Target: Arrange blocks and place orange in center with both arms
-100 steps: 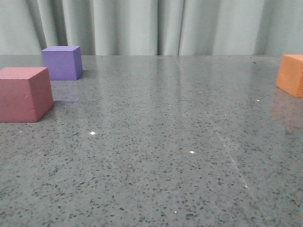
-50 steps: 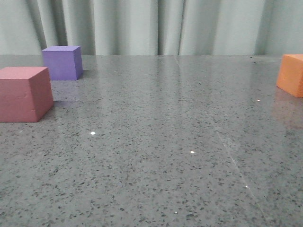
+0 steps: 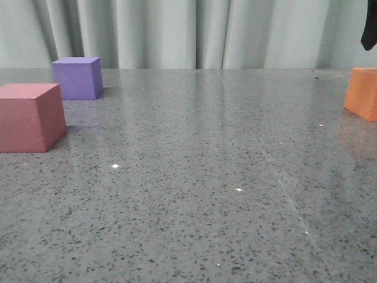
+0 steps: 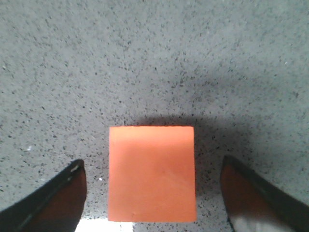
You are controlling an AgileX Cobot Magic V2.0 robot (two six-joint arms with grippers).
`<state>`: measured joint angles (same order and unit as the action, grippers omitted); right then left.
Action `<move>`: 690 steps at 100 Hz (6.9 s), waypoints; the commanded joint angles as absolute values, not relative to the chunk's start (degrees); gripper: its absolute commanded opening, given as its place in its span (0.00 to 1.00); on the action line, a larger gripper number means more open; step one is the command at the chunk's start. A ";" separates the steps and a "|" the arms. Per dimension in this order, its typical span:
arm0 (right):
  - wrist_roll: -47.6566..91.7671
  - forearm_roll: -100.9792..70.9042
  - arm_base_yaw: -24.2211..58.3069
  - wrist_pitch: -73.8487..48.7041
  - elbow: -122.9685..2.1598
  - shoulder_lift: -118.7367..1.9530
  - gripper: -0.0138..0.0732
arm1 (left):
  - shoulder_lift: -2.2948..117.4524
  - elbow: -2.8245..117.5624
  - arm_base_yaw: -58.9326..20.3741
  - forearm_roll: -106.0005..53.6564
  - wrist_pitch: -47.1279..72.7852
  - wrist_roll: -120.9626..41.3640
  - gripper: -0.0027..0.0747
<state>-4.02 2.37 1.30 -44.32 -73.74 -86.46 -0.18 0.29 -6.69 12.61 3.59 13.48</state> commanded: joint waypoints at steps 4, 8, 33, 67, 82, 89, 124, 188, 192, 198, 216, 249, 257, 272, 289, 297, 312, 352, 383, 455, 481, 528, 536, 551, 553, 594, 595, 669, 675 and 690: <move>-3.34 3.99 1.43 -42.07 -75.90 -85.76 0.82 | -2.06 -2.92 -6.59 12.42 -0.62 13.43 0.01; -3.34 4.11 1.43 -42.01 -75.90 -86.13 0.82 | -2.06 -2.92 -6.59 12.42 -0.62 13.43 0.01; -3.34 4.18 1.43 -41.89 -75.84 -88.71 0.82 | -2.06 -2.92 -6.59 12.42 -0.62 13.43 0.01; -3.34 4.13 1.43 -41.26 -75.84 -92.70 0.82 | -2.06 -2.92 -6.59 12.42 -0.62 13.43 0.01; -3.40 4.02 1.43 -41.64 -75.84 -93.77 0.70 | -2.06 -2.92 -6.59 12.42 -0.62 13.43 0.01; -3.44 4.02 1.43 -41.64 -75.84 -93.77 0.55 | -2.06 -2.92 -6.59 12.42 -0.62 13.43 0.01; -3.44 2.19 2.91 -44.67 -77.18 -91.56 0.26 | -2.06 -2.92 -6.59 12.42 -0.62 13.43 0.01; -27.24 6.91 28.07 -51.09 -97.39 -98.96 0.26 | -2.06 -2.92 -6.59 12.42 -0.72 13.43 0.01; -29.10 8.53 29.69 -52.00 -99.01 -100.80 0.26 | -2.06 -2.92 -6.59 12.42 -0.72 13.43 0.01; -31.92 11.18 31.84 -53.96 -101.75 -103.23 0.26 | -2.06 -2.92 -6.59 12.42 -0.72 13.43 0.01; -37.21 15.05 35.95 -57.97 -108.49 -109.75 0.26 | -2.06 -2.92 -6.59 12.42 -0.72 13.43 0.01; -38.32 14.66 37.97 -60.15 -111.59 -114.23 0.27 | -2.06 -2.92 -6.59 12.42 -0.72 13.43 0.01; -38.32 14.60 37.97 -60.15 -111.59 -114.23 0.31 | -2.06 -2.92 -6.59 12.42 -0.72 13.43 0.01; -38.32 14.41 37.97 -60.47 -111.59 -114.23 0.58 | -2.06 -2.92 -6.59 12.42 -0.72 13.43 0.01; -38.25 13.60 37.97 -60.52 -111.59 -114.23 0.83 | -2.06 -2.92 -6.59 12.42 -0.72 13.43 0.01; -37.66 13.65 37.97 -60.47 -111.77 -114.18 0.84 | -2.06 -2.92 -6.59 12.42 -0.72 13.43 0.01; -33.71 14.06 37.97 -59.83 -111.83 -111.71 0.84 | -2.06 -2.92 -6.59 12.42 -0.72 13.43 0.01; -25.62 25.71 37.53 -59.26 -105.39 -91.40 0.84 | -2.06 -2.92 -6.59 12.42 -0.72 13.43 0.01; -25.69 31.29 37.25 -56.85 -80.62 -65.38 0.84 | -2.06 -2.92 -6.59 12.42 -0.72 13.43 0.01; -29.59 33.07 34.90 -56.44 -47.59 -18.64 0.02 | -2.06 -2.92 -6.59 12.42 -0.72 13.43 0.01; -29.59 33.02 34.96 -56.18 -47.59 -18.64 0.02 | -2.06 -2.92 -6.59 12.42 -0.72 13.43 0.01; -29.59 33.71 27.64 -39.34 -36.97 -16.96 0.02 | -2.06 -2.92 -6.59 12.42 -0.72 13.43 0.01; -29.59 31.39 21.94 -32.08 -32.21 -14.84 0.02 | -2.06 -2.92 -6.59 12.42 -0.72 13.43 0.01; -25.29 20.81 11.94 -25.22 -24.04 -9.10 0.02 | -2.06 -2.92 -6.59 12.42 -0.72 13.43 0.01; -24.34 19.66 11.20 -24.98 -23.04 -8.58 0.02 | -2.06 -2.92 -6.59 12.42 -0.72 13.43 0.01; -8.70 1.52 3.68 -11.70 -4.71 2.03 0.02 | -2.06 -2.92 -6.59 12.42 -0.72 13.43 0.01; -8.70 1.46 3.53 -11.39 -4.43 2.02 0.02 | -2.06 -2.92 -6.59 12.42 -0.72 13.43 0.01; -8.70 1.02 1.86 -3.47 0.78 2.02 0.02 | -2.06 -2.92 -6.59 12.42 -0.72 13.43 0.01; -8.70 1.02 1.86 -3.47 0.78 2.02 0.02 | -2.06 -2.92 -6.59 12.42 -0.72 13.43 0.01; -8.70 1.02 1.86 -3.47 0.78 2.02 0.02 | -2.06 -2.92 -6.59 12.71 -0.72 13.43 0.01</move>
<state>-9.11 1.14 2.20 -8.28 1.56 0.66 -0.18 0.29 -6.69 12.61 3.59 13.48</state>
